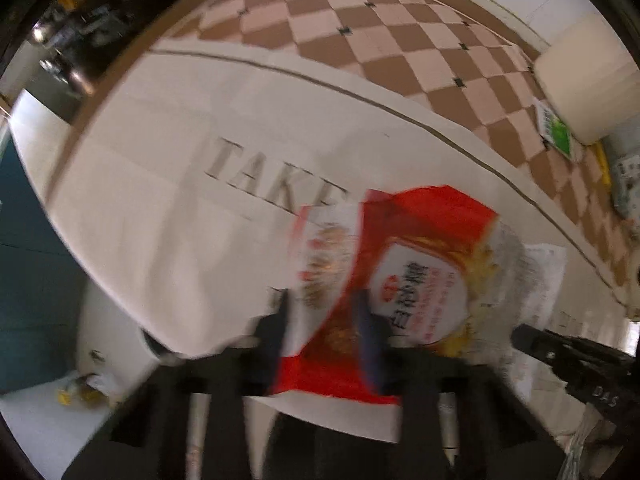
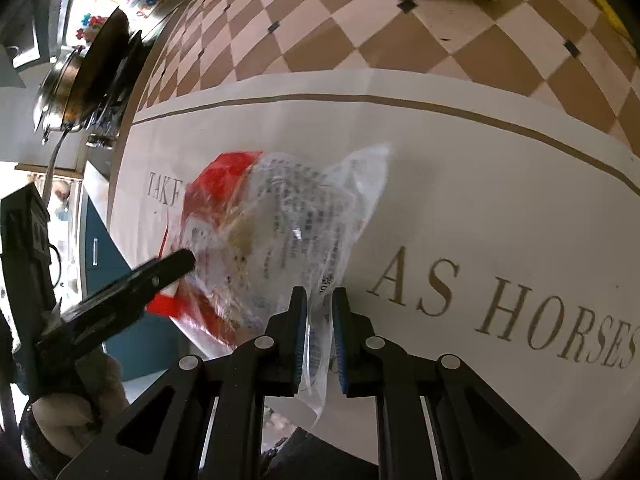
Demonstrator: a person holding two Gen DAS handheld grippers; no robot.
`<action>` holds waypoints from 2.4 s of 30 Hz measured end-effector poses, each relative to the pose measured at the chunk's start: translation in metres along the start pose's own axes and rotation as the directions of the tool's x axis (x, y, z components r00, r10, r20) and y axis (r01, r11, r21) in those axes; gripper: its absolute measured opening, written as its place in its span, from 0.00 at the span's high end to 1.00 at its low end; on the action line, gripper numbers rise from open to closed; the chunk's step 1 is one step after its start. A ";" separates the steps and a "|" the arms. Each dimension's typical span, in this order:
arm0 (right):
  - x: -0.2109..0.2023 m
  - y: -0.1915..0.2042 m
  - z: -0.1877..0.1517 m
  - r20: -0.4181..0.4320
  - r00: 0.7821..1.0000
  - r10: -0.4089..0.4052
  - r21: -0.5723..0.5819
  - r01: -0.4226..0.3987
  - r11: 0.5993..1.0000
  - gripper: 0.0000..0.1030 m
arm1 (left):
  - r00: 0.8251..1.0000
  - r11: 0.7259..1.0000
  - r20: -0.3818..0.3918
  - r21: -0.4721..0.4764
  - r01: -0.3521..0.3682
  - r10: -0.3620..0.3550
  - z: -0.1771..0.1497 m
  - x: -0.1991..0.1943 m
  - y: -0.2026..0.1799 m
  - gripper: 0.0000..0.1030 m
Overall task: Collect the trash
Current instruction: 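Grasp the red-white sugar bag with the left tool, then grasp the green medicine sachet with the right tool while the left holds the sugar bag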
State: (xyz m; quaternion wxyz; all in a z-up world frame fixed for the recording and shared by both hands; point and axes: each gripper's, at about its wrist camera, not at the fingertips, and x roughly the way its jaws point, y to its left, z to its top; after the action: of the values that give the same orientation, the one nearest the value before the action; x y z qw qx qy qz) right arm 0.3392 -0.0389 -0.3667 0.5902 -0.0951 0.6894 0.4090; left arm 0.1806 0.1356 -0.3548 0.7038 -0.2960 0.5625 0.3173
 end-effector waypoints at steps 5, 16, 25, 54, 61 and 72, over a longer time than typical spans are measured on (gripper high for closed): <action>0.001 0.004 0.011 -0.020 0.999 0.026 -0.003 -0.027 1.000 0.86 | 0.997 0.998 0.046 -0.028 -0.056 0.057 0.013 -0.024 0.000 1.00; -0.069 -0.045 0.078 0.213 0.968 -0.131 0.243 0.077 0.967 0.35 | 0.941 0.973 0.254 -0.121 -0.196 0.221 0.040 -0.088 0.024 1.00; -0.056 -0.080 0.154 0.314 0.898 -0.308 0.361 0.188 0.914 0.30 | 0.921 0.953 0.258 -0.169 -0.253 0.290 0.064 -0.080 0.022 1.00; -0.048 0.163 0.063 0.354 0.930 -0.100 -0.253 0.198 0.947 1.00 | 0.807 0.867 0.415 -0.447 -0.222 0.421 -0.023 -0.227 0.176 1.00; -0.002 0.250 0.021 0.293 0.956 -0.031 -0.398 0.151 0.905 1.00 | 0.900 0.832 0.339 -0.553 -0.045 0.274 -0.068 -0.183 0.266 0.96; 0.089 0.299 0.034 0.246 0.964 -0.098 -0.449 0.203 0.870 1.00 | 0.861 0.558 0.415 -0.658 0.506 -0.293 -0.088 -0.012 0.335 0.94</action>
State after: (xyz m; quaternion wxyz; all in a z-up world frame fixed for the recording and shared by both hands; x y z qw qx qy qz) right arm 0.1550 0.2089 -0.3103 0.6509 -0.2443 0.4918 0.5242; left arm -0.1359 0.2745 -0.3799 0.6385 -0.6349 0.2015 0.3854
